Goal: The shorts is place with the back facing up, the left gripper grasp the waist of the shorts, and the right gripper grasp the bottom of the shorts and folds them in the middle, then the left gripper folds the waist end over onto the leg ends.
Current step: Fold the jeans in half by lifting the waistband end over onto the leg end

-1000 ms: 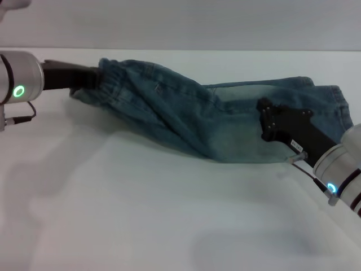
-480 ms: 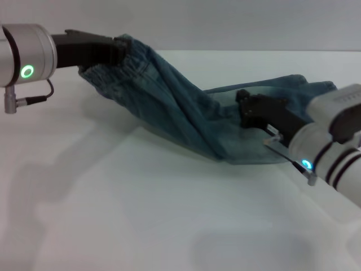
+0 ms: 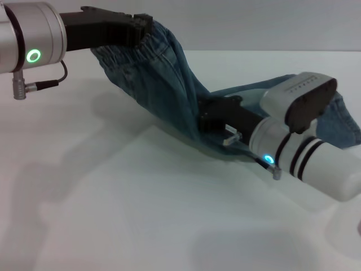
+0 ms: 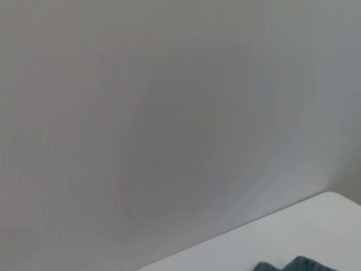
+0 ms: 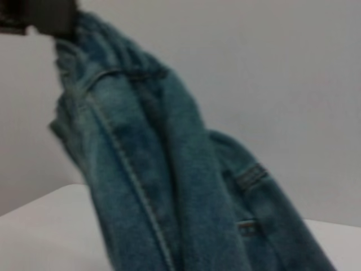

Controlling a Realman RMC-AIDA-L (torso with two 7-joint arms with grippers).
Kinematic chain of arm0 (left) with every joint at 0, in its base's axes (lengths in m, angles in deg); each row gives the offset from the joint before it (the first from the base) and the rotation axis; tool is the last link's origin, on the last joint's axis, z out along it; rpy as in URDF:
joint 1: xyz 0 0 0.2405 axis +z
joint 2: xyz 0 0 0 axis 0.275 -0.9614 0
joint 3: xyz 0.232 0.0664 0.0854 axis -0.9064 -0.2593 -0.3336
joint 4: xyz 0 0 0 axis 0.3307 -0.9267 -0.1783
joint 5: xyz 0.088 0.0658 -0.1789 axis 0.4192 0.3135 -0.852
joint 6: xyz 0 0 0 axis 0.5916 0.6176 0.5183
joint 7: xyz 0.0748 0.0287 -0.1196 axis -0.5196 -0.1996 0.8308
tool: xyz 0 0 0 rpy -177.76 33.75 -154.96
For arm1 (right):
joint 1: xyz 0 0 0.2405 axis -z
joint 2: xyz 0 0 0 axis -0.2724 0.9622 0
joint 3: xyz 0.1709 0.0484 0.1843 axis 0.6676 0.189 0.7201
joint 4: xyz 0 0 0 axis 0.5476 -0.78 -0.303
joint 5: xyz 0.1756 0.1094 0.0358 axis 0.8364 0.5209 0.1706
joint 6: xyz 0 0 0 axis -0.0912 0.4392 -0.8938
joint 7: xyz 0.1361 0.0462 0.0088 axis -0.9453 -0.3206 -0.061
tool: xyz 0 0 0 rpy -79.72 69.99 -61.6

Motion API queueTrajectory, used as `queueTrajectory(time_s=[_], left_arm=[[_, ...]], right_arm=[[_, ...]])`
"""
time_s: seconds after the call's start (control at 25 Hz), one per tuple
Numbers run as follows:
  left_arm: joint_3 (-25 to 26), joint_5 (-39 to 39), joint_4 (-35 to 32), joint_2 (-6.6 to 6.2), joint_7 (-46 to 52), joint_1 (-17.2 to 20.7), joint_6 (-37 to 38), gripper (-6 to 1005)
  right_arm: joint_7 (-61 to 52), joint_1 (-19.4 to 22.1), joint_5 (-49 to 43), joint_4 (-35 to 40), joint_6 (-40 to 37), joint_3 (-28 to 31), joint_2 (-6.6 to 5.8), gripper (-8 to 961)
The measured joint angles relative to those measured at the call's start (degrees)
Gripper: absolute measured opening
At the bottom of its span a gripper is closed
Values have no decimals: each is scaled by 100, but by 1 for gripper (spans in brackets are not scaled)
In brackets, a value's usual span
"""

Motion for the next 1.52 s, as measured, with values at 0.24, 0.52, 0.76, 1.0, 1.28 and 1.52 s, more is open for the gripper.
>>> queueTrajectory(time_s=[0.24,0.52,0.76,1.0,1.28,1.52], left_arm=[[6,-129,70,0,-126,-16,48,23],[19,-335,69,-4,-298,-26,74,23],[44,-360,82,-14,-366,27,78,23],[59,-557,245,-14,-493,29,81,20],[110,-828,270,-11,-623,-106,119,19],[103,-831,247,-9,-626,-137,122,19]], right_arm=[[-263,-320,8,19,-138,-196,13,-1],[-355,-590,10,39,-416,-329,31,-1],[654,555,-19,-615,-193,244,-13,0],[1073,1495,6,-1129,-162,927,-18,-1],[206,1236,17,-756,-220,766,-3,0],[-397,446,5,-289,-222,144,11,0]])
